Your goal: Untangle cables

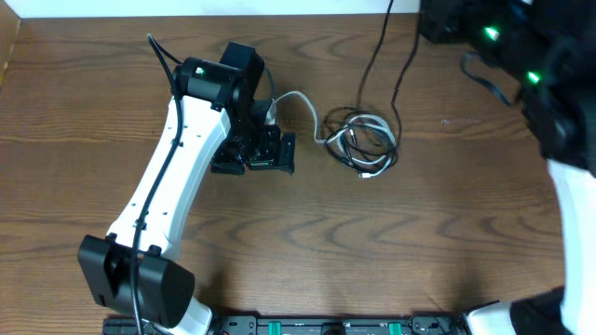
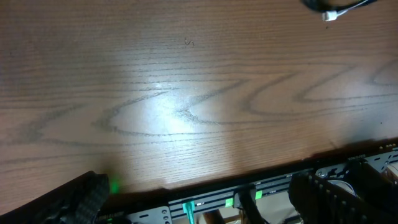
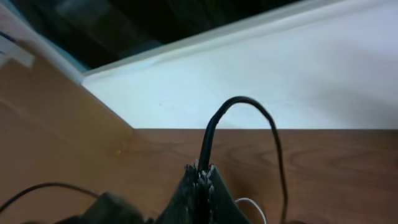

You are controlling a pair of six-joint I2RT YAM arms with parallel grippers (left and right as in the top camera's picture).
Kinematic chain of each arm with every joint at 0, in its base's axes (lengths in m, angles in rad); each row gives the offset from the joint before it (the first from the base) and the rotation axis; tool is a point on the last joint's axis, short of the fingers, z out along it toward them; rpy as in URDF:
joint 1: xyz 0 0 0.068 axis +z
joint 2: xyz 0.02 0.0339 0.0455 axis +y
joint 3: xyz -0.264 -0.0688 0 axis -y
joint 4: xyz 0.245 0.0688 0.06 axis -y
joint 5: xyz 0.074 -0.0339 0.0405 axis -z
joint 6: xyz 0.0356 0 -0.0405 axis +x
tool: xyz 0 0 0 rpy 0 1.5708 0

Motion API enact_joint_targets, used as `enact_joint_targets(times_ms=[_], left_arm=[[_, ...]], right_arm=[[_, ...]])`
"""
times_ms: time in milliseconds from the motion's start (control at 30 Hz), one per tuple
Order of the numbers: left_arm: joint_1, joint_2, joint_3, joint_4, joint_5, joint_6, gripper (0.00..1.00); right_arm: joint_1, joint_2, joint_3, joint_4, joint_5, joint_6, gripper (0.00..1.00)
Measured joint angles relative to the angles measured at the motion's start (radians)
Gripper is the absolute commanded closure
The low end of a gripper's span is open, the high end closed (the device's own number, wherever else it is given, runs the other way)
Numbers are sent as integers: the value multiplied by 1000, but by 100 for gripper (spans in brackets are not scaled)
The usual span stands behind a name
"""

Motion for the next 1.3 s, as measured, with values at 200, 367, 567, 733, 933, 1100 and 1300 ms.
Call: enact_joint_targets(times_ms=[200,367,567,733,933,1100,1300], left_arm=[[0,0,0,0,0,0,2],[0,0,0,0,0,0,2],[0,0,0,0,0,0,2],[0,0,0,0,0,0,2],[0,0,0,0,0,0,2],[0,0,0,0,0,0,2],[0,0,0,0,0,0,2]], right_arm=[[-1,23,61,128,-28,24,99],[-11,18,277,222,-5,29,99],[-58,-36,441,185,58,29,99],[-61,-43,449,-7,80,28,99],[-61,101,406,-208,113,28,99],[-61,240,380,-297,97,24,99],[-61,287,381,-458,157,-11,99]])
